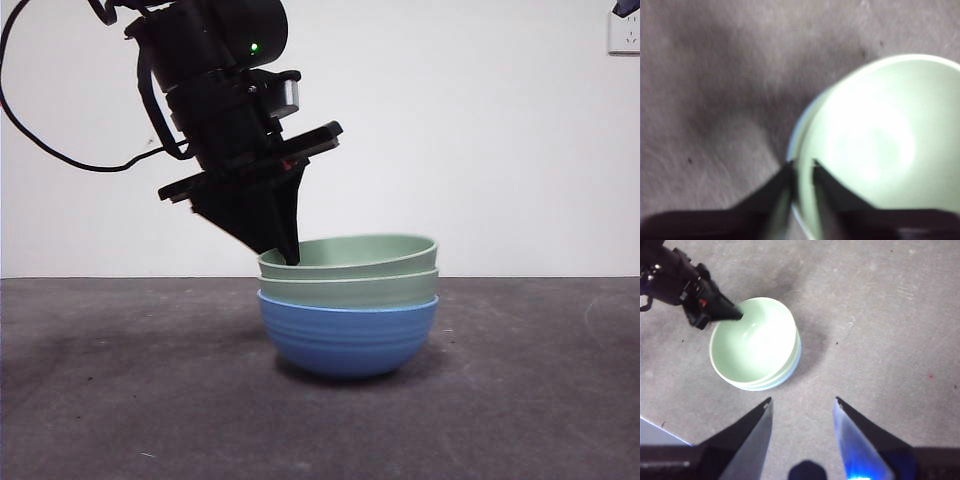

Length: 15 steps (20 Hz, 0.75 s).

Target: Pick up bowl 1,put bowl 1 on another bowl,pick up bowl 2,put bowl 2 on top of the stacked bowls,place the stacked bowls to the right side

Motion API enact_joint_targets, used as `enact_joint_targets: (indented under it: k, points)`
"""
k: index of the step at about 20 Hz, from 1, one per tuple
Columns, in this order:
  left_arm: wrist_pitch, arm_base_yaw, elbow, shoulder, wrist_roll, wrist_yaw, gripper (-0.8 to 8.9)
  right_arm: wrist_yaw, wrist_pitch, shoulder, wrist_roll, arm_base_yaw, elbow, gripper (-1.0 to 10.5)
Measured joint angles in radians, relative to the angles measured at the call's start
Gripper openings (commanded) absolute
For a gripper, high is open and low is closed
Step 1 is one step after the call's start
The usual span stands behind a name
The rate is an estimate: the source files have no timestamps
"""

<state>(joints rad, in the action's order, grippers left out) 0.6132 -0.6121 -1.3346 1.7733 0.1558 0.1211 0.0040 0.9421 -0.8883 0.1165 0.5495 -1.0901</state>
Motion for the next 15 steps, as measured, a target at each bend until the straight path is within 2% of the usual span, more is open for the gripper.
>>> enact_joint_targets:
  k: [5, 9, 11, 13, 15]
  points:
    - [0.059, 0.0, 0.0, -0.014, 0.002, 0.013, 2.94, 0.0, 0.0, 0.0, 0.0, 0.0, 0.0, 2.1]
    - [0.121, 0.0, -0.005, -0.085, 0.002, 0.012, 2.94, -0.002, 0.0, -0.011, 0.0, 0.0, 0.0, 3.3]
    - [0.189, 0.0, -0.035, -0.127, -0.001, 0.012, 2.93, -0.003, -0.001, -0.045, 0.0, 0.0, 0.0, 3.8]
    - [0.242, 0.0, -0.067, -0.182, -0.01, 0.012, 2.93, -0.004, -0.024, -0.105, 0.0, 0.0, 0.0, 3.9]
    - [0.294, 0.0, -0.101, -0.253, -0.016, 0.012, 2.92, -0.041, -0.079, -0.187, 0.006, 0.0, 0.0, 3.9]
